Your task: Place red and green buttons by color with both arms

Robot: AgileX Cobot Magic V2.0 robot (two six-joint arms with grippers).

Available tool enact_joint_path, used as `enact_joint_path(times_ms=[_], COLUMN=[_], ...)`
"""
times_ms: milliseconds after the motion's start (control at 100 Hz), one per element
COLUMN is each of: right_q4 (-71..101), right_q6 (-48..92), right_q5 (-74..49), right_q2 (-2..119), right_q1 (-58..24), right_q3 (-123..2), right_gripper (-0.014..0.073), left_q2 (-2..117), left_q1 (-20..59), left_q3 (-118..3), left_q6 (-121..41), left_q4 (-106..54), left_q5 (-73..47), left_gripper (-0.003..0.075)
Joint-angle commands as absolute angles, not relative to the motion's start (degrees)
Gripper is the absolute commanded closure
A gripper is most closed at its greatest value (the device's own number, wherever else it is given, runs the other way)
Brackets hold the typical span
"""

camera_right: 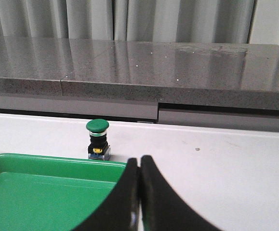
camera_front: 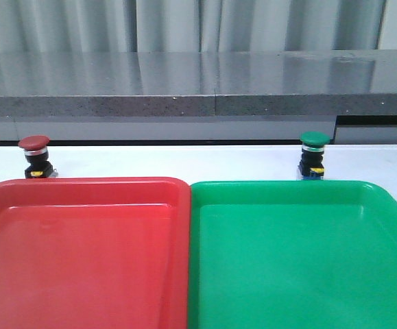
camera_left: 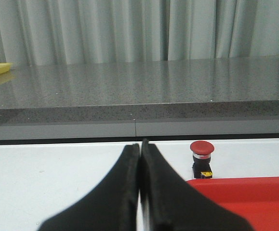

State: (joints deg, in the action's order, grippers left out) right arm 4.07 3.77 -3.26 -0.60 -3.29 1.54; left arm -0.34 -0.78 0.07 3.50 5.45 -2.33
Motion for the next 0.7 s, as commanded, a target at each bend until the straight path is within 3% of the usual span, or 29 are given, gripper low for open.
enact_joint_path(times_ms=[0, 370, 690], right_q4=[4.0, 4.0, 4.0], right_q6=[3.9, 3.9, 3.9], right_q5=[0.8, 0.8, 0.8], right_q2=[-1.6, -1.6, -1.6], right_q1=[-3.0, -3.0, -3.0], right_q3=[0.7, 0.7, 0.7], right_gripper=[0.066, 0.066, 0.066], left_q2=[-2.0, -2.0, 4.2], left_q1=[-0.4, -0.4, -0.4], left_q3=[2.4, 0.5, -15.1], left_q6=[3.7, 3.7, 3.7], left_q4=[5.2, 5.0, 0.5], left_q5=[2.1, 1.9, -11.3], left_gripper=[0.0739, 0.0739, 0.0739])
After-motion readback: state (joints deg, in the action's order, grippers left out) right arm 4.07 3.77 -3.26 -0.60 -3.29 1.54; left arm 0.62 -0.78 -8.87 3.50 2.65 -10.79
